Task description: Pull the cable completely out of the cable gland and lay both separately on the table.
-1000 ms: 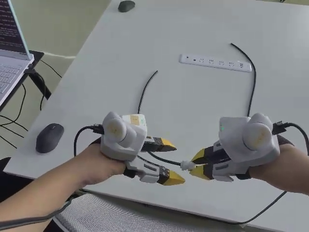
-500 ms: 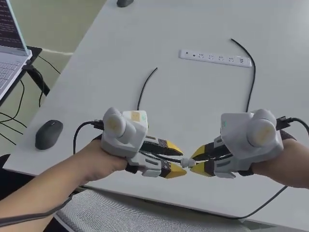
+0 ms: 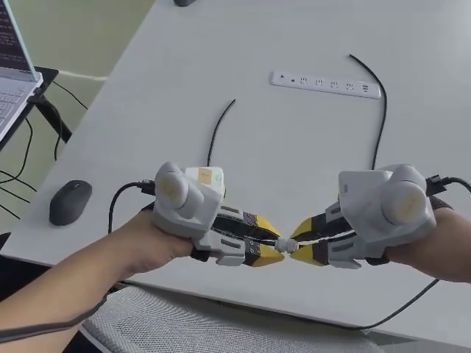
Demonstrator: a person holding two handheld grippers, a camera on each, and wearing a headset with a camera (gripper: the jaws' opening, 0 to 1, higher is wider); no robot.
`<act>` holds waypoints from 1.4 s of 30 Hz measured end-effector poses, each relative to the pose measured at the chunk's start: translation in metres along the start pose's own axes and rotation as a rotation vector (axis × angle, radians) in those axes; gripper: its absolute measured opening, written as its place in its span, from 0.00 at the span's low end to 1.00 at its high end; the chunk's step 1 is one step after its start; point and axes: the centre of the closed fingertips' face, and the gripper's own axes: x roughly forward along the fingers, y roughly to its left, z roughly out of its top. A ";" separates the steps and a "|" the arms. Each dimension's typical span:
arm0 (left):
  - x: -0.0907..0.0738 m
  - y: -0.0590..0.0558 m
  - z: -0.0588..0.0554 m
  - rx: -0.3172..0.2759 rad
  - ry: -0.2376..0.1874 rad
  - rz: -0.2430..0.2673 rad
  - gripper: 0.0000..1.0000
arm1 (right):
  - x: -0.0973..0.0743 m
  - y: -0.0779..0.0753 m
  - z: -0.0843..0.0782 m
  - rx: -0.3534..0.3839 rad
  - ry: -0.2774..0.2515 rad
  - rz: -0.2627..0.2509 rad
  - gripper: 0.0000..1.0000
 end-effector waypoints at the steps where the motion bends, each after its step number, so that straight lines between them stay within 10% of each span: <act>1: 0.000 0.001 0.000 0.005 0.002 0.003 0.17 | 0.000 0.000 0.000 -0.002 -0.003 0.000 0.06; 23: -0.002 0.000 0.005 0.004 0.013 0.021 0.15 | -0.004 -0.001 0.003 0.021 -0.119 -0.004 0.08; 42: -0.002 0.002 0.008 0.068 0.030 0.031 0.15 | -0.022 -0.005 0.013 0.492 -0.333 0.225 0.11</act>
